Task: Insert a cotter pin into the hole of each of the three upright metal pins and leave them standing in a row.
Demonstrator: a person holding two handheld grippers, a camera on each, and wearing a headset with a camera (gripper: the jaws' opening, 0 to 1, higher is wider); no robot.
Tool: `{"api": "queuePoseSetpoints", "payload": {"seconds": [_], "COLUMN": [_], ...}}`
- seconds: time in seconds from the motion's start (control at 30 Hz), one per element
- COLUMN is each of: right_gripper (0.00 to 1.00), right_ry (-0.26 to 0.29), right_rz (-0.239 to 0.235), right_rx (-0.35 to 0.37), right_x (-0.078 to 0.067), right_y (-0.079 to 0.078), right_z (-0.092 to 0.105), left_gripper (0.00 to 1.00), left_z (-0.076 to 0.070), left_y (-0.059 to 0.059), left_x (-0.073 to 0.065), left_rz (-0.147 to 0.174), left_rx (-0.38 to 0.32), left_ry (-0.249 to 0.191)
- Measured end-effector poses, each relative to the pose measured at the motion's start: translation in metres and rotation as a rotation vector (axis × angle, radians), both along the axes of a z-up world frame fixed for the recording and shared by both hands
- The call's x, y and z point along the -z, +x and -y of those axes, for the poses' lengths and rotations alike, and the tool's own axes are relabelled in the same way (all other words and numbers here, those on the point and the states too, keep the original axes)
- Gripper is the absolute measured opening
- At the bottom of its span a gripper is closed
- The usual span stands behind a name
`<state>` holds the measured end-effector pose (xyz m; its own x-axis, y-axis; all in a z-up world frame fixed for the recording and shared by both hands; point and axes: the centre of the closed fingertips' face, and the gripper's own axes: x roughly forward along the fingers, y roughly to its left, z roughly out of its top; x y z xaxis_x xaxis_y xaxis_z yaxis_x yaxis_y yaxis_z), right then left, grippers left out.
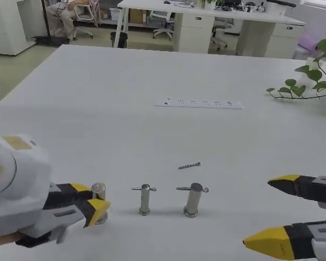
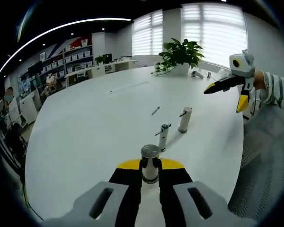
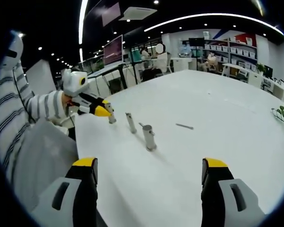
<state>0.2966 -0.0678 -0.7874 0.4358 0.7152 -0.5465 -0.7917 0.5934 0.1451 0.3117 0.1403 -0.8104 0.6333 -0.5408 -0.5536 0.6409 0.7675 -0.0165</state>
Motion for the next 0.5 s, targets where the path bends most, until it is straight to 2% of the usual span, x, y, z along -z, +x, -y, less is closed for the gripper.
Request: {"api": "queuePoseSetpoints", "payload": {"seconds": [0.23, 0.37, 0.4, 0.43, 0.47, 0.5], "right_gripper": [0.91, 0.91, 0.91, 0.91, 0.90, 0.90], "right_ry": [-0.011, -0.022, -0.025, -0.028, -0.032, -0.035], "right_rz": [-0.010, -0.016, -0.018, -0.020, -0.023, -0.025], "right_rx": [0.018, 0.020, 0.021, 0.021, 0.019, 0.018], "right_x": [0.003, 0.005, 0.005, 0.005, 0.006, 0.006], "right_y": [0.001, 0.002, 0.002, 0.002, 0.003, 0.003], "right_z": [0.006, 0.009, 0.009, 0.010, 0.010, 0.011], "left_gripper": [0.11, 0.11, 0.11, 0.11, 0.11, 0.11], "left_z": [0.014, 0.020, 0.021, 0.024, 0.025, 0.025], "left_y": [-0.013, -0.019, -0.020, -0.020, -0.022, -0.022], "left_x": [0.014, 0.022, 0.024, 0.022, 0.022, 0.022], "left_rz": [-0.021, 0.000, -0.007, 0.010, -0.003, -0.003], "left_rx": [0.037, 0.115, 0.119, 0.126, 0.124, 0.125], "left_ry": [-0.063, -0.016, -0.020, -0.041, -0.056, -0.056]}}
